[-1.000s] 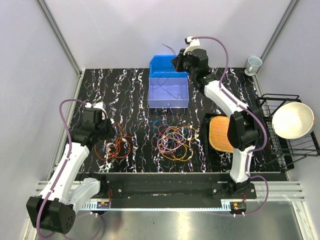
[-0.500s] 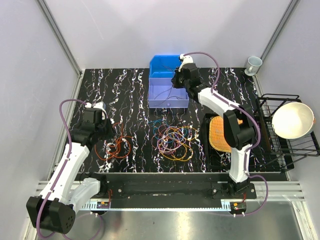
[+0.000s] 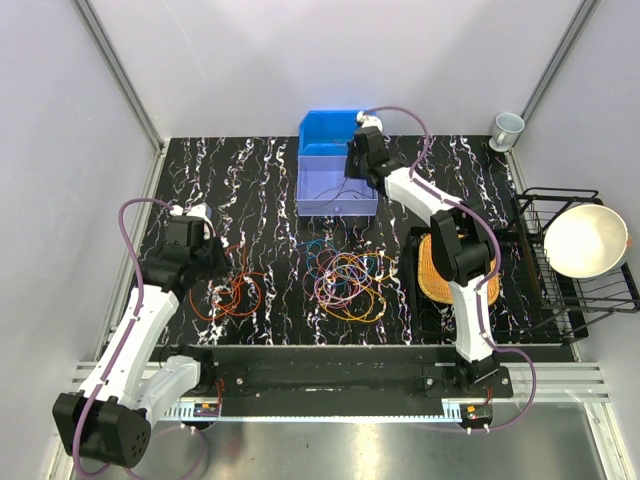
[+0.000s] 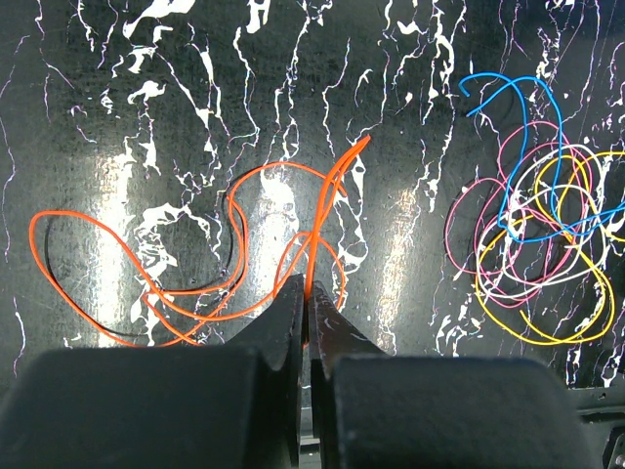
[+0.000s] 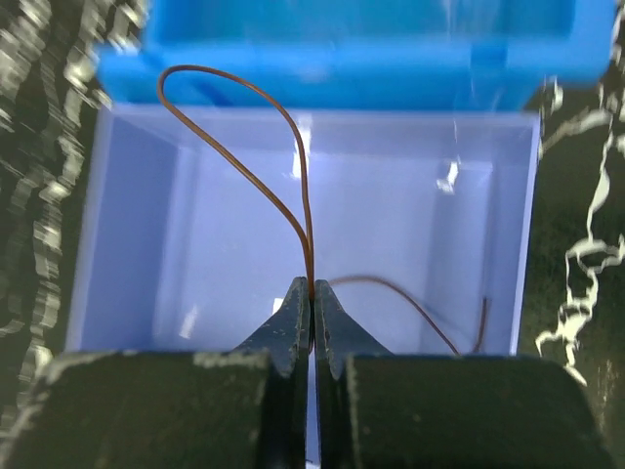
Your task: Untangle the cables
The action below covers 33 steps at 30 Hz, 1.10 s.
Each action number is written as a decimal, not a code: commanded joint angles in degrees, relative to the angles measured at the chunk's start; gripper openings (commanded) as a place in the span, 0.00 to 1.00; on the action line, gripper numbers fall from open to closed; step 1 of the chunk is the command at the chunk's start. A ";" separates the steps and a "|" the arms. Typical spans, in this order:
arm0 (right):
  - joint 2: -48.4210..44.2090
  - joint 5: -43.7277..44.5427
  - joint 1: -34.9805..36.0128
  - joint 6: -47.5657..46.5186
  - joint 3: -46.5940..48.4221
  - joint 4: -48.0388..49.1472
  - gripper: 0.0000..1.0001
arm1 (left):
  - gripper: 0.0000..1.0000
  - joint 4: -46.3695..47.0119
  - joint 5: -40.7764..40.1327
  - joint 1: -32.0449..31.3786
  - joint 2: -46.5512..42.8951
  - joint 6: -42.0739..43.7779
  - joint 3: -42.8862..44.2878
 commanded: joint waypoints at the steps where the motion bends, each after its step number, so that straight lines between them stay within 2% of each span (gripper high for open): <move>1: -2.55 0.77 -0.09 2.87 8.45 1.44 0.00 | 0.00 2.51 -0.57 -0.20 -0.24 0.58 0.78; 7: -3.08 11.04 -0.09 4.02 9.60 1.26 0.00 | 0.00 2.51 -0.57 -0.19 -0.33 0.58 0.78; 11: -1.07 13.08 -0.09 4.63 7.67 4.33 0.00 | 0.00 2.51 -0.57 -0.19 -0.24 0.58 0.78; 15: 1.05 12.12 -0.09 5.42 6.97 4.34 0.00 | 0.00 2.51 -0.65 -0.19 -0.33 0.58 0.69; 20: -2.02 10.45 -0.09 8.76 -0.94 3.90 0.00 | 0.00 2.51 -0.57 -0.28 -0.33 0.58 0.69; 22: -3.08 9.31 -0.09 10.94 -2.52 0.15 0.00 | 0.00 2.60 -0.48 -0.19 -0.16 0.58 0.78; 25: -3.52 5.97 -0.01 13.50 -2.35 -6.36 0.00 | 0.00 2.60 -0.39 -0.19 -0.24 0.49 0.69; 29: -4.23 3.85 0.00 14.39 -3.23 -8.05 0.00 | 0.00 2.51 -0.57 -0.19 -0.77 0.49 0.61; 32: -3.79 4.12 0.08 13.60 0.62 -11.82 0.00 | 0.00 2.60 -0.74 -0.19 -1.47 0.40 0.69; 33: -3.26 3.94 0.00 13.51 3.25 -14.44 0.07 | 0.00 2.60 -0.83 -0.19 -1.65 0.40 0.60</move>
